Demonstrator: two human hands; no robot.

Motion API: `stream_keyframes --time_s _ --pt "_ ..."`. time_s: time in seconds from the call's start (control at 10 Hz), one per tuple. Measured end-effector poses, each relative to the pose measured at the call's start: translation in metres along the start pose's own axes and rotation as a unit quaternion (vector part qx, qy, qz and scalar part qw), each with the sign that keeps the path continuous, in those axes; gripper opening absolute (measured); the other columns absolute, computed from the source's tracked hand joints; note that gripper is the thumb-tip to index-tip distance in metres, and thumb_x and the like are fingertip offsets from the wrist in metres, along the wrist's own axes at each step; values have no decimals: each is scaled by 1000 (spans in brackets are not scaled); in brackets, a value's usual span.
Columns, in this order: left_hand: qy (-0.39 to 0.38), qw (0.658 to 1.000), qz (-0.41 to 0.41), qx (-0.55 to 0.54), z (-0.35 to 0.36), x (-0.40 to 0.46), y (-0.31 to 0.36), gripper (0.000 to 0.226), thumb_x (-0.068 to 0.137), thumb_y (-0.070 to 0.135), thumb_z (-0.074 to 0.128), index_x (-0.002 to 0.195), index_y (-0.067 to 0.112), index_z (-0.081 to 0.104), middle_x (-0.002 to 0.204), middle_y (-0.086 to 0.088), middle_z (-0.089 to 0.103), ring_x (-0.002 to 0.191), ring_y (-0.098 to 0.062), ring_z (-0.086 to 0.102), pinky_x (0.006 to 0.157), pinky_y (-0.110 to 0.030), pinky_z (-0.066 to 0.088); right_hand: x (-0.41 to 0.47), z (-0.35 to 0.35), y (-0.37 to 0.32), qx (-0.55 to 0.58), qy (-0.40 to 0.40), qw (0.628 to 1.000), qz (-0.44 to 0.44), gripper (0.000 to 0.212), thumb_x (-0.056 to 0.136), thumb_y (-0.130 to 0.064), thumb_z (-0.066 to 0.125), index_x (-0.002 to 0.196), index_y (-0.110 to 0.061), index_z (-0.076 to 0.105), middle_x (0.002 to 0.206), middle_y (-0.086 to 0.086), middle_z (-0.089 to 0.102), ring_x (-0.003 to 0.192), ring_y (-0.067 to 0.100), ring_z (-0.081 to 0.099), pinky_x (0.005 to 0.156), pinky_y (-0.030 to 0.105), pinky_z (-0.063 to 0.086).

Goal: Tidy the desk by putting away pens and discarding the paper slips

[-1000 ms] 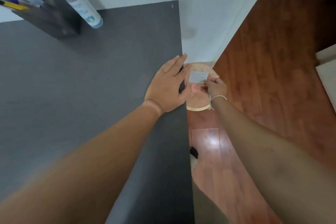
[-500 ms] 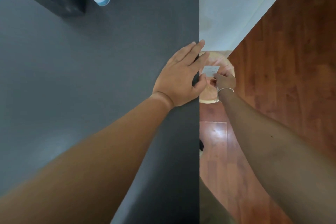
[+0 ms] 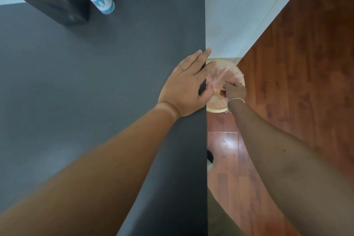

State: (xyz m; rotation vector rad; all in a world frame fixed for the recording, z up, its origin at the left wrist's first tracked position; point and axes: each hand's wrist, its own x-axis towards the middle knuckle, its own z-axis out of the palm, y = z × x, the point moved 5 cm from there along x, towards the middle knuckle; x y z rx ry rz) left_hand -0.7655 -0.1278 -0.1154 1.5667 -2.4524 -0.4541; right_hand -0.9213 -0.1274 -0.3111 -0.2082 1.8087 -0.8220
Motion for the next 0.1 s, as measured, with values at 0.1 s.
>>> stream_keyframes --time_s 0.1 --pt "-13 1000 -10 4 -2 -2 0 51 84 31 43 129 11 54 147 -8 42 137 -25 37 114 -32 24 3 -1 1 -5 0 1000 -8 14 80 -3 55 91 -9 63 69 1 59 52 17 55 65 30 52"
